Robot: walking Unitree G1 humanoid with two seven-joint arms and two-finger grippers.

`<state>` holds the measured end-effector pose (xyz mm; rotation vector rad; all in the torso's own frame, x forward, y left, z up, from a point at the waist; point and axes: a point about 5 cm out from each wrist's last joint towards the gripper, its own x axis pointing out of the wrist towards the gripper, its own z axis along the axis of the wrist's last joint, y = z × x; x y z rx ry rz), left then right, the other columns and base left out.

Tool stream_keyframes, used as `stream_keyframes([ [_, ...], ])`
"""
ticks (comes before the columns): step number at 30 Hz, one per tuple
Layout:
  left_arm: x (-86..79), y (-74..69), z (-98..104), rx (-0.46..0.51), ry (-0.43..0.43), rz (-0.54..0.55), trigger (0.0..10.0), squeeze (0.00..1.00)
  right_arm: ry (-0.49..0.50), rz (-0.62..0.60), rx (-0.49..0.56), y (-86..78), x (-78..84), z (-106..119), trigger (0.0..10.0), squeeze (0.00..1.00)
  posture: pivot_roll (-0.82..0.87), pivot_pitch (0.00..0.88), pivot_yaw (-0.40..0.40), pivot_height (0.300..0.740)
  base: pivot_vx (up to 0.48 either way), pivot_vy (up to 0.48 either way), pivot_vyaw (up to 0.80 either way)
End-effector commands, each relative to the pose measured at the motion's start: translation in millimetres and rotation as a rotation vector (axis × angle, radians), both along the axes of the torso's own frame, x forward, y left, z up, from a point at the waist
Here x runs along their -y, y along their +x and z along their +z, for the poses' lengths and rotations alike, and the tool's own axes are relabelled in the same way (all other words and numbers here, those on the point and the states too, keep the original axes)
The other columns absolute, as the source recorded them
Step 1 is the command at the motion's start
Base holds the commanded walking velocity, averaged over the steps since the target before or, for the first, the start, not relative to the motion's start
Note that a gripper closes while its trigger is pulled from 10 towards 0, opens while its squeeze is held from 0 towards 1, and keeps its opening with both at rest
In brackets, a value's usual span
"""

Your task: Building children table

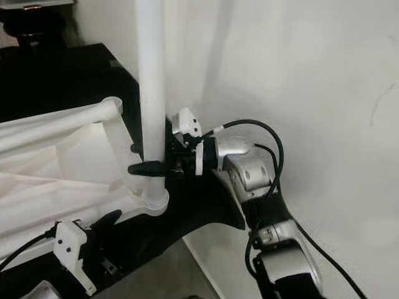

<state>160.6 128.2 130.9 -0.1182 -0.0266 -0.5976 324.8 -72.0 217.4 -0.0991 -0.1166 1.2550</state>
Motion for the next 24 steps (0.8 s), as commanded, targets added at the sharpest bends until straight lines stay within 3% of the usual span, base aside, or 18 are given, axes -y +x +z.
stream_keyframes([
  [1,-0.7,-0.9,-2.0,-0.016,0.0,-0.007,10.0,0.0,-0.063,-0.456,-0.131,-7.4,2.9,-40.6,0.0,0.0,-0.22,0.135,-0.1,0.74,0.0,0.0,0.0],
  [2,-0.7,-0.9,-2.0,-0.016,0.0,-0.007,10.0,0.0,-0.063,-0.456,-0.131,-7.4,2.9,-40.6,0.0,0.0,-0.22,0.135,-0.1,0.74,0.0,0.0,0.0],
  [4,-2.2,1.2,-2.7,-0.015,0.006,-0.009,10.0,0.0,-0.113,-0.593,-0.177,-42.9,-8.3,-65.8,0.0,0.0,-0.21,0.131,-0.096,0.74,0.0,0.0,0.0],
  [6,-2.6,2.2,-3.4,-0.015,0.008,-0.009,10.0,0.0,-0.114,-0.567,-0.16,-47.1,-11.8,-64.9,0.0,0.0,-0.24,0.119,-0.084,0.74,0.0,0.0,0.0],
  [13,-3.7,5.5,-5.5,-0.015,0.01,-0.004,10.0,0.0,-0.088,-0.531,-0.103,-27.9,-18.0,-49.2,0.0,0.0,-0.22,0.11,-0.09,0.74,0.0,0.0,0.0],
  [14,-4.5,5.8,-5.5,-0.013,0.011,0.005,10.0,0.0,-0.086,-0.549,-0.086,-25.0,-17.7,-45.7,7.5,0.0,-0.22,0.107,-0.086,0.74,0.0,0.0,0.0],
  [15,-5.1,6.1,-5.6,-0.012,0.011,0.012,10.0,0.0,-0.078,-0.513,-0.078,-23.4,-19.5,-41.3,10.0,1.0,-0.22,0.106,-0.084,0.74,0.0,0.0,0.0],
  [18,-5.4,6.5,-5.7,-0.011,0.012,0.016,10.0,0.0,-0.073,-0.486,-0.072,-22.6,-20.9,-38.1,10.0,1.0,-0.22,0.105,-0.084,0.74,0.0,0.0,0.0],
  [19,-5.5,7.6,-5.7,-0.011,0.011,0.01,10.0,0.0,-0.027,-0.328,-0.063,-25.6,-30.2,-24.9,10.0,1.0,-0.23,0.104,-0.084,0.74,0.0,0.0,0.0],
  [21,-5.5,7.9,-5.7,-0.011,0.011,0.006,10.0,0.0,-0.008,-0.27,-0.062,-27.2,-33.0,-20.4,10.0,1.0,-0.23,0.104,-0.084,0.74,0.0,0.0,0.0],
  [24,-5.2,8.5,-5.1,-0.01,0.011,0.003,10.0,0.0,-0.012,0.026,-0.04,-36.2,-28.5,-8.2,10.0,1.0,-0.21,0.11,-0.08,0.74,0.0,0.0,0.0],
])
